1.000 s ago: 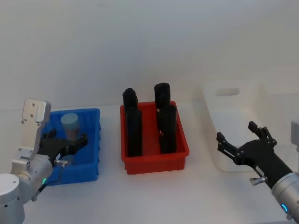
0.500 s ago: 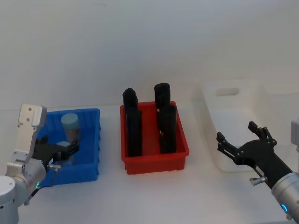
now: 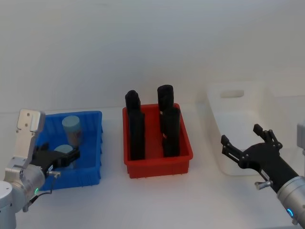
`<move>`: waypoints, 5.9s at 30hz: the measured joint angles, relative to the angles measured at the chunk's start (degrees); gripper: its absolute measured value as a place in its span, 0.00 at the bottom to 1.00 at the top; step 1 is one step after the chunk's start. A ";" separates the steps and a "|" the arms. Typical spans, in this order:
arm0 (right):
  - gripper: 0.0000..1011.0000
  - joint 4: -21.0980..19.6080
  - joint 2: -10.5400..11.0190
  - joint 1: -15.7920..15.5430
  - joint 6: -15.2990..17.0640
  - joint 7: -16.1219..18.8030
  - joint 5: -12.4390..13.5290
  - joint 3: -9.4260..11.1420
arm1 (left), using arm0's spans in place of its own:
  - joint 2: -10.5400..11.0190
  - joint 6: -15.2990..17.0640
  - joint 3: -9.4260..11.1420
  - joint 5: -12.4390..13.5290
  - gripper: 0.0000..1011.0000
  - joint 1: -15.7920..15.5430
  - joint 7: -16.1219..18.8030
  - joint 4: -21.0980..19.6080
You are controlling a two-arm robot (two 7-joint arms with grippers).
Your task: Pick the cotton swabs from the blue box and place them into the white box.
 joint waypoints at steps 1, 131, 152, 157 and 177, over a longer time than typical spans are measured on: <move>0.99 0.00 0.00 0.00 0.00 0.00 0.00 0.00 | -0.02 -0.01 -0.03 -0.10 0.99 -0.05 -0.11 0.16; 0.99 3.68 -4.02 3.88 1.98 5.79 -5.09 -2.88 | 1.95 22.64 1.09 -0.14 0.66 -2.00 -25.41 -26.50; 0.99 9.83 -7.98 9.42 1.71 18.32 -9.05 -6.02 | 1.93 22.78 1.12 -0.14 0.66 -2.00 -25.49 -26.63; 0.99 10.89 -8.73 10.44 1.29 20.90 -10.02 -6.73 | 1.93 22.79 1.12 -0.14 0.66 -2.00 -25.49 -26.63; 0.99 16.81 -12.31 15.25 -0.67 25.28 -12.72 -8.89 | 1.93 22.78 1.11 -0.14 0.66 -2.00 -25.48 -26.63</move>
